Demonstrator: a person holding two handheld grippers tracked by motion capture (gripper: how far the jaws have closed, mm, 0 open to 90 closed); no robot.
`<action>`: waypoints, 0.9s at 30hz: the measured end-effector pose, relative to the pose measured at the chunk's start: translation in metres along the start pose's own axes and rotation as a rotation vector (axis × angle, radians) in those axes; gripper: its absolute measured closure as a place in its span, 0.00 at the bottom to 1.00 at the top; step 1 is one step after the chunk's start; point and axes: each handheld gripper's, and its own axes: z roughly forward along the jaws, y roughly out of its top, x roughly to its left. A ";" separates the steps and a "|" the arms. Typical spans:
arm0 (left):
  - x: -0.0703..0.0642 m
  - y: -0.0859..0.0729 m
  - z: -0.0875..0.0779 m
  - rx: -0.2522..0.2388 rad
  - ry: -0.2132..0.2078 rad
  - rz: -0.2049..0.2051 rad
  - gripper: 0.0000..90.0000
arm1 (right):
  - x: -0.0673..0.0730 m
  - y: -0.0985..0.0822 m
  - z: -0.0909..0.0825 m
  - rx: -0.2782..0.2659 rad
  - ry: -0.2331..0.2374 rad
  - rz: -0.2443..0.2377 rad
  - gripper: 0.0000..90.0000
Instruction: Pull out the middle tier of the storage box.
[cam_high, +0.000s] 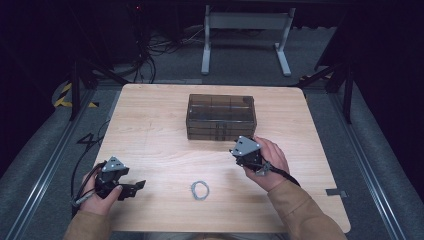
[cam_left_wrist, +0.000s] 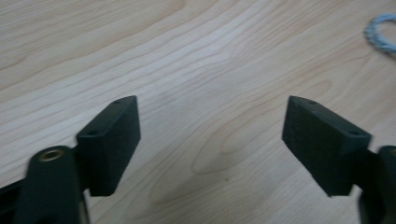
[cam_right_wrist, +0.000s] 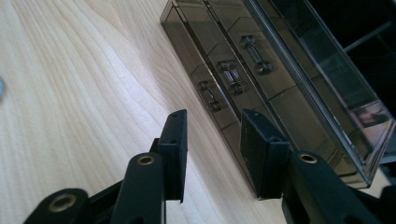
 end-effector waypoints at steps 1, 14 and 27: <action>-0.001 -0.001 -0.001 -0.006 0.013 -0.016 0.20 | 0.001 0.000 0.001 0.004 -0.002 -0.011 0.70; -0.004 -0.011 -0.007 0.015 0.001 0.053 0.23 | 0.005 0.006 0.018 -0.009 -0.034 -0.046 0.72; -0.005 -0.015 -0.010 0.011 0.019 0.052 0.20 | 0.012 0.009 0.037 -0.007 -0.125 -0.157 0.75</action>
